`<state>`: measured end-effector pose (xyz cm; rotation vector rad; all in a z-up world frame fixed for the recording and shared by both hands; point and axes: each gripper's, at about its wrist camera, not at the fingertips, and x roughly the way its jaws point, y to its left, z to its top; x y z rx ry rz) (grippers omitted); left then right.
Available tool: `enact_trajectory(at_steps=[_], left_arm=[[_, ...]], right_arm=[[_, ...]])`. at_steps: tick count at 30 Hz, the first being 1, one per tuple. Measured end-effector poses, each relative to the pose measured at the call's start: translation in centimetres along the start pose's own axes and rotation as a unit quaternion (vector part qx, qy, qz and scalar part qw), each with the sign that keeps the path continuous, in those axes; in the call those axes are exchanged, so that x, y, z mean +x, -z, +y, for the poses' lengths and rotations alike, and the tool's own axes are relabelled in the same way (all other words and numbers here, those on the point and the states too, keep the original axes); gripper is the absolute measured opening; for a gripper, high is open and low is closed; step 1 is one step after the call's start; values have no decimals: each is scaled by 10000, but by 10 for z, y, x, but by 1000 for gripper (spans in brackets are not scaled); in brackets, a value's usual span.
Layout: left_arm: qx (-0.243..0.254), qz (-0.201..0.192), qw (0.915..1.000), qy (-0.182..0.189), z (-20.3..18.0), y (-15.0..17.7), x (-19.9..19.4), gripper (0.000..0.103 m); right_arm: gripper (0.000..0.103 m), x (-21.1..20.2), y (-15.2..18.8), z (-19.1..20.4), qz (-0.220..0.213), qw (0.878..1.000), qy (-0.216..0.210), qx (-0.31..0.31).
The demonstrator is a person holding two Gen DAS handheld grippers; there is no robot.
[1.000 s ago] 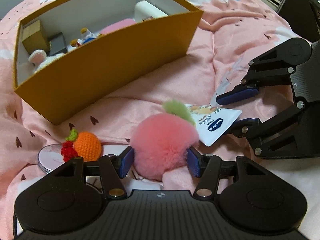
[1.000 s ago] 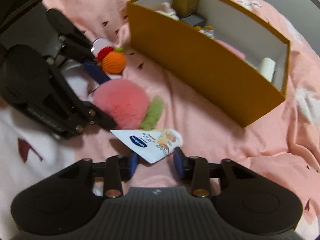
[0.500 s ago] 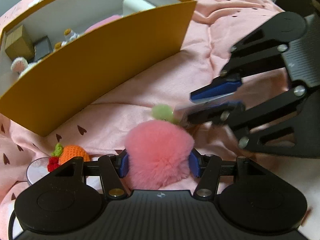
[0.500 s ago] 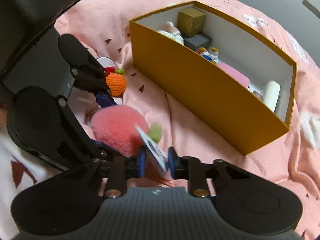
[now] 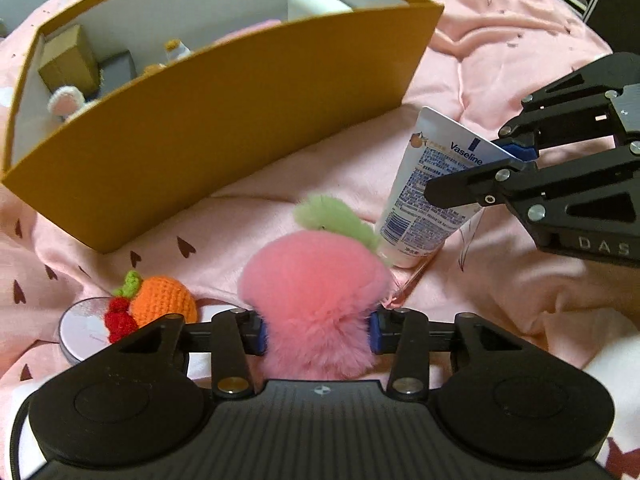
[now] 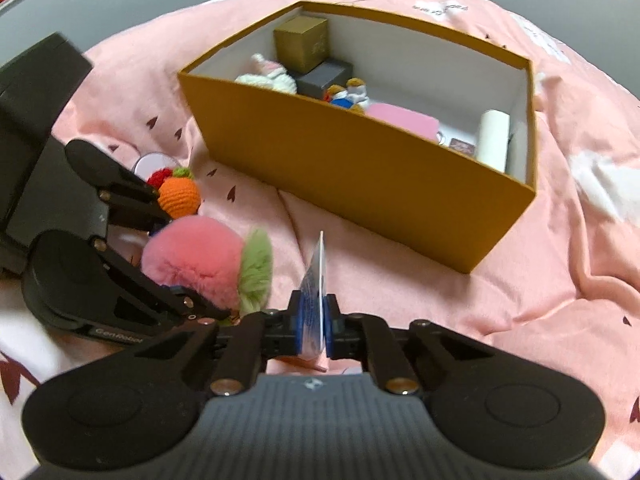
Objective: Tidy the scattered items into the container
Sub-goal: 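Grasp the white lotion tube by its end with the right gripper, then lift the pompom and lotion tube toward the orange box with both grippers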
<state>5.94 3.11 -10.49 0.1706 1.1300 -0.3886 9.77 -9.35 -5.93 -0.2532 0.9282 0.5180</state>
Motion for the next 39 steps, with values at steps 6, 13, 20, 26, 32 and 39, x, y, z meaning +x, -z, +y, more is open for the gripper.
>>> enact_trajectory(at_steps=[6,13,20,26,32,39], left_arm=[[-196,-447,9988,-24,6,-1,-19,49],[-474,-888,9949,-25,13,-7,-43,49],[-560,-1346,9893,27,18,-22,-75,49],[-604,-1718,9833,-45,16,-37,-98,49],[-568,-2048,9767,-282,15,-55,-114,49],[-558,-2300,9705,-456,16,-74,-118,49]], right_arm=[[10,-11,-7,-6,-279,9994,68,183],[10,-23,-19,-11,-566,9978,224,275],[10,-44,-32,-18,-866,9953,30,428],[10,-73,-48,-20,-1252,9910,-163,449],[10,-101,-66,-20,-1660,9856,-115,299],[10,-105,-87,-21,-1915,9812,216,37]])
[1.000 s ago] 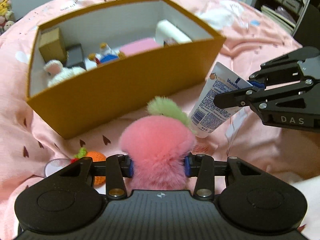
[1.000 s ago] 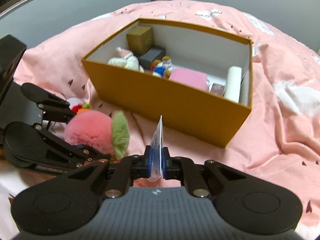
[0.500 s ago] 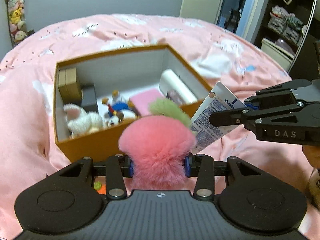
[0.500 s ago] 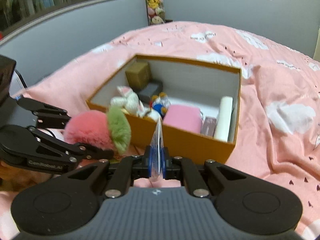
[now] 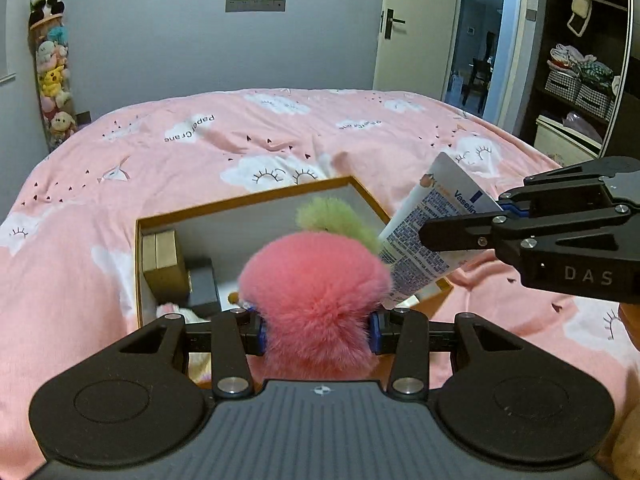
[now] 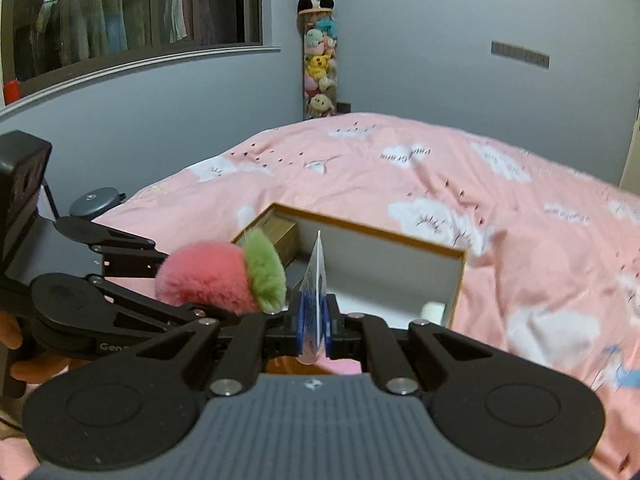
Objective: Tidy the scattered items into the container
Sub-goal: 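Lift the pompom and lotion tube toward the orange box with both grippers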
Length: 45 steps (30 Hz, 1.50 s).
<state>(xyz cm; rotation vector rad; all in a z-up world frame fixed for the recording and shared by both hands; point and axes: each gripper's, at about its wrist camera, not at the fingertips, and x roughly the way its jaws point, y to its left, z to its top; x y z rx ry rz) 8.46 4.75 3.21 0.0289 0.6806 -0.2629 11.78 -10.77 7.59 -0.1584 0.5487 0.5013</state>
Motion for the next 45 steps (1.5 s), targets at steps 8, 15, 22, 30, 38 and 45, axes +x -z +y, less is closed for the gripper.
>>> enact_trajectory(at_steps=[8,15,22,30,38,45], left_arm=[[-97,-74,9999,-81,3,-13,16,49],[-158,-104,9997,-177,11,-25,34,49],[-283,-65,9993,-226,24,-34,56,49],[-362,17,9991,-226,40,-38,77,49],[-487,68,9983,-323,61,-47,98,49],[-482,195,9984,-244,75,-58,119,49]], right_arm=[[10,26,-13,-12,-74,9999,75,106],[10,55,-22,-19,2,9998,157,83],[10,83,-31,-31,38,9996,230,140],[10,113,-37,-41,131,9993,232,278],[10,132,-38,-52,172,9985,274,436],[10,146,-39,-63,247,9976,317,555]])
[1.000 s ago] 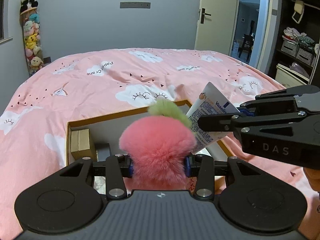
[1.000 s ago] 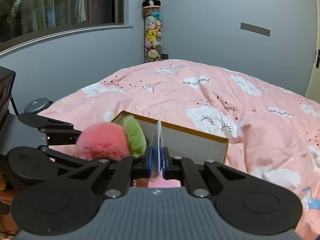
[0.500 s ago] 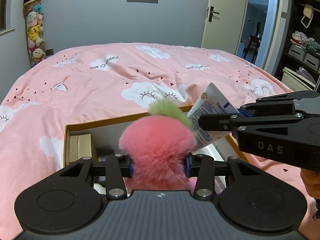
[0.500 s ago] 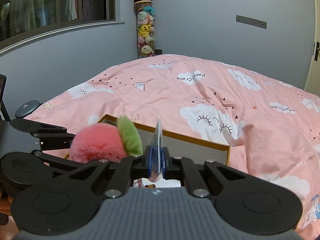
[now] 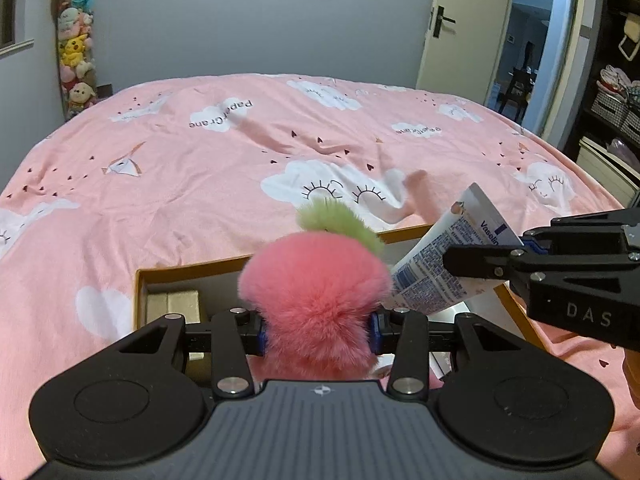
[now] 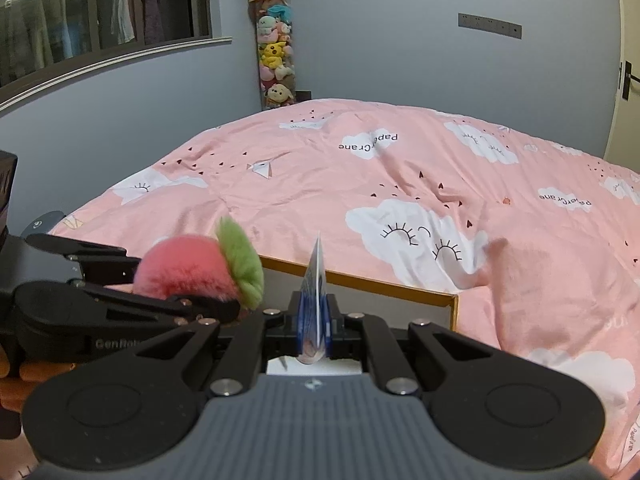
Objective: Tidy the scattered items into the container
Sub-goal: 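Lift the pompom and lotion tube toward the orange box with both grippers, then lower the pompom into the box with the left gripper while the right drops the lotion tube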
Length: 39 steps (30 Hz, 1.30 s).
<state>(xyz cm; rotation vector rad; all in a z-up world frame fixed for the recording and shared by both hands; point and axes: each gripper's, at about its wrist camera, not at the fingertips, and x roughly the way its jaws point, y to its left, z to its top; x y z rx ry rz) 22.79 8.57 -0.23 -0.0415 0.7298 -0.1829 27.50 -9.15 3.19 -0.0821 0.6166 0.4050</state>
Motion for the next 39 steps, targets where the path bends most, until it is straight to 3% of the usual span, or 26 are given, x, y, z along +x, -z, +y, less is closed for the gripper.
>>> enact_trajectory(at_steps=[9,17,28,33,39], left_arm=[[292,646,9973,-167,3,5,43,49],[244,1157,9924,-346,17,18,72,50],[258,1122,9932,-196,19,19,69,57],[217,874,9955,-287,15,19,52,57],[531,601,9959,-407,-7,25,23,57]], right_arm=[[10,27,10,-13,325,9993,-52,175],[10,52,24,-24,746,9969,-8,230],[10,52,27,-25,934,9954,214,65],[10,45,30,-30,1091,9935,325,44],[10,34,33,-32,1353,9898,437,33]])
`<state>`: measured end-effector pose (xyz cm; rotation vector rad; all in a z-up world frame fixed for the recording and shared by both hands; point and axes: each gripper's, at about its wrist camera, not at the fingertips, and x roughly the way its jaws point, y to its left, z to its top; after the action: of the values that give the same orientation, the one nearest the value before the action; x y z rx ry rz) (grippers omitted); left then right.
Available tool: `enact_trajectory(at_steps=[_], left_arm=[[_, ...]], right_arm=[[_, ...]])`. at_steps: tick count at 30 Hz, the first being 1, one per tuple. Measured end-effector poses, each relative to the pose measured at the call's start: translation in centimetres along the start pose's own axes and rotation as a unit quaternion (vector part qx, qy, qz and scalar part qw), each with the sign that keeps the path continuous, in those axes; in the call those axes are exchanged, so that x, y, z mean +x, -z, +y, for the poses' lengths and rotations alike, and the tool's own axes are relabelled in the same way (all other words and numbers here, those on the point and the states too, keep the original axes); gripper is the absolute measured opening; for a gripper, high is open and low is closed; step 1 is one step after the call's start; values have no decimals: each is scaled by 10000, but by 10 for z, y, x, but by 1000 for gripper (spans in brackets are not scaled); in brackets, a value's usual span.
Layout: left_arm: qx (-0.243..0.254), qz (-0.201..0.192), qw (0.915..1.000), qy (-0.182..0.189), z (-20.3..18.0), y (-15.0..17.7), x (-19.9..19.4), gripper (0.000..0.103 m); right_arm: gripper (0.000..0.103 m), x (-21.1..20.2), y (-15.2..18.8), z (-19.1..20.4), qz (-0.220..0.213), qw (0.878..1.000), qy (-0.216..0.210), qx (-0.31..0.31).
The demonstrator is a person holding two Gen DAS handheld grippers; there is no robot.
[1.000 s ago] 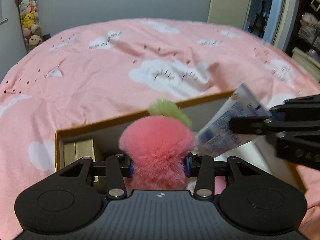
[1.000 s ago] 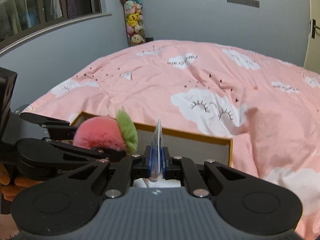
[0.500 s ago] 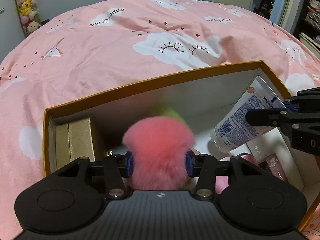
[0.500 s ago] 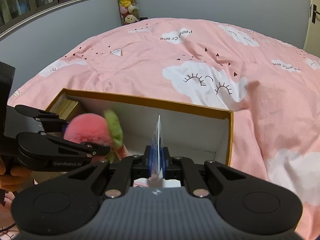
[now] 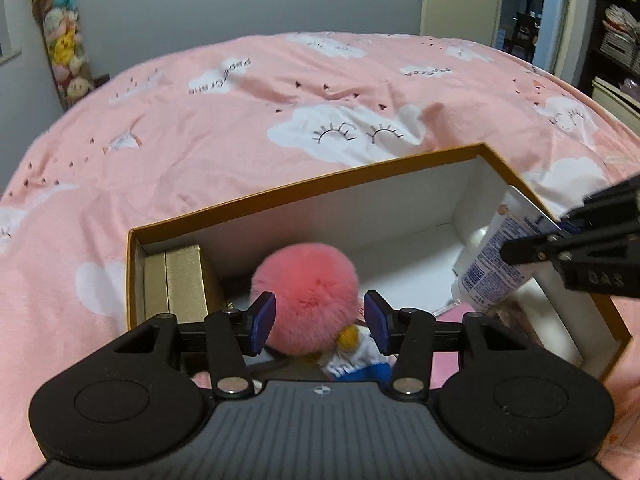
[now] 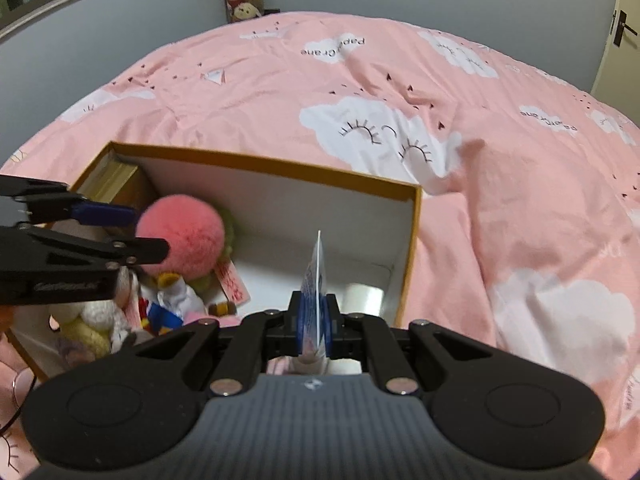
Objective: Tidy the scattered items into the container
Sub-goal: 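Lower the pompom into the box with the left gripper while the right drops the lotion tube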
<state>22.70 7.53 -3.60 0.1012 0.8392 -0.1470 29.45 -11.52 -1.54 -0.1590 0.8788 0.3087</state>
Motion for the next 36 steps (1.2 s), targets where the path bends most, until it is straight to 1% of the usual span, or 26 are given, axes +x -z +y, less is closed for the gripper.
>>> enact_trajectory(at_steps=[6,9,11,16,21,22,24,27,29,31,33,36], left_arm=[[79,3,9999,-151,-19,12,-13,57],[137,45,9994,-299,-25,19,-19,57],[93,98,9992,-375,-27,24,-23,57],[-168,193,9994,-252,-23,34,-30,57],[-251,197,9992,-229,-24,43,-38,57],[-284,184,9992,-231,-24,44,-40,57],[-358,177,9990,-215,-23,45,-42,57],[-484,172,9986,-140,-20,47,-48,57],[-531,162,9984,-105,-20,48,-51,57],[-553,132,9983,-108,-20,50,-55,57],[-572,111,9982,-122,-19,52,-58,57],[-615,123,9980,-90,-18,55,-61,57]], right_arm=[[10,4,-5,2,246,9997,27,29],[10,10,-4,9,356,9992,125,-127],[10,15,-2,12,415,9988,186,-179],[11,19,1,18,402,9985,313,-203],[12,15,2,21,336,9984,384,-241],[14,15,2,21,318,9984,390,-257],[26,10,3,23,247,9981,466,-313],[34,4,3,24,175,9980,499,-351],[36,-1,5,24,130,9982,487,-331],[41,-8,7,26,33,9983,482,-336],[49,-16,9,28,-117,9980,496,-379],[52,-28,14,33,-336,9960,624,-545]])
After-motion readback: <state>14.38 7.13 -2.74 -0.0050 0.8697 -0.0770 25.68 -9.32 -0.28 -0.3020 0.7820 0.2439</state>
